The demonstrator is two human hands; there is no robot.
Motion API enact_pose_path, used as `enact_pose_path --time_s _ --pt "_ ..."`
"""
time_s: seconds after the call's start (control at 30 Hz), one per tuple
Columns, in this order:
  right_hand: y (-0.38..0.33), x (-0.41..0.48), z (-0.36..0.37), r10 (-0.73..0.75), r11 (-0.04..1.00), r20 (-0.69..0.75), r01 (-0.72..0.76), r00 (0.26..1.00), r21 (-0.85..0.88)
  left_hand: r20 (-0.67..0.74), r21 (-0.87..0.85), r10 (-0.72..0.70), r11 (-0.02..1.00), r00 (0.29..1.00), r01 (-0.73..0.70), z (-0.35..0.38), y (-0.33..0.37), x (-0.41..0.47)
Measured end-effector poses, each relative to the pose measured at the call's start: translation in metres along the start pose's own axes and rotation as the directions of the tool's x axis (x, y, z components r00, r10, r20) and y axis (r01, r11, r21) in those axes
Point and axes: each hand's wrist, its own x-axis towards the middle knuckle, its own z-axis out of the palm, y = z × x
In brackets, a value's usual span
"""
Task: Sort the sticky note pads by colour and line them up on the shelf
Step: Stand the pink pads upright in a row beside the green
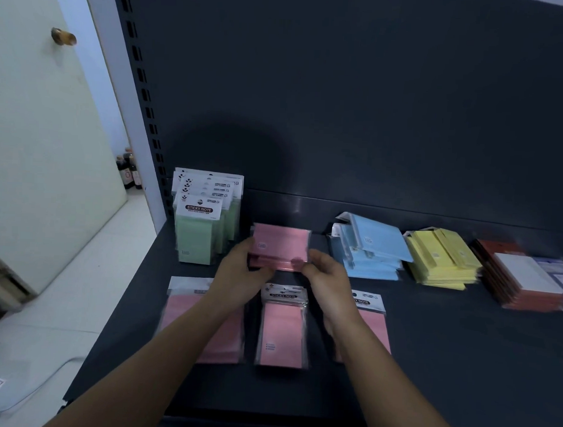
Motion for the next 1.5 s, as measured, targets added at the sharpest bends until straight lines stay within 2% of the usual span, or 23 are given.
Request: enact_pose_path --time_s 0.13,0.23,0.33,0.43,0.6,0.77,0.87,0.97,1.13,1.3,1.43,1.5 --pt "0.002 -0.002 0.000 0.001 0.976 -0.130 0.027 0.992 0.216 -0.158 -0.192 -0.148 0.974 0.976 0.117 -0.001 -0.002 0.004" --pt "0.001 -0.005 0.000 0.015 0.938 -0.134 0.033 0.991 0.345 -0.215 -0.392 -0.236 0.909 0.948 0.138 -0.004 -0.004 0.002" --pt "0.000 -0.009 -0.003 -0.018 0.921 -0.072 0.045 0.997 0.386 -0.192 -0.527 -0.254 0.842 0.948 0.119 -0.006 -0.001 -0.001" --pt "-0.001 -0.016 -0.007 -0.074 0.911 -0.025 0.077 0.997 0.404 -0.128 -0.571 -0.202 0.816 0.971 0.095 -0.007 0.007 -0.005" --pt "0.004 -0.024 -0.017 -0.185 0.932 -0.072 0.198 0.980 0.305 -0.011 -0.472 -0.055 0.881 0.998 0.043 -0.004 0.015 -0.018" --pt "0.006 -0.032 -0.035 -0.235 0.932 -0.116 0.258 0.965 0.255 0.108 -0.388 -0.029 0.919 0.994 0.069 0.006 0.024 -0.027" --pt "0.006 -0.038 -0.049 -0.243 0.925 -0.149 0.276 0.958 0.263 0.123 -0.295 0.000 0.955 0.992 0.037 0.015 0.028 -0.030" --pt "0.008 -0.043 -0.066 -0.260 0.934 -0.186 0.296 0.947 0.201 0.163 -0.242 0.005 0.970 0.987 0.035 0.030 0.033 -0.033" --pt "0.013 -0.049 -0.094 -0.235 0.957 -0.252 0.269 0.939 0.108 0.211 -0.093 0.038 0.996 0.977 -0.018 0.053 0.039 -0.037" --pt "0.026 -0.053 -0.115 -0.216 0.976 -0.260 0.214 0.941 -0.039 0.370 0.069 0.030 0.996 0.929 -0.059 0.075 0.040 -0.046" --pt "0.029 -0.057 -0.117 -0.221 0.975 -0.266 0.206 0.938 -0.085 0.370 0.207 -0.037 0.977 0.928 -0.044 0.086 0.035 -0.048" --pt "0.029 -0.056 -0.118 -0.218 0.976 -0.281 0.209 0.935 -0.060 0.357 0.189 -0.028 0.981 0.934 -0.043 0.086 0.036 -0.047"
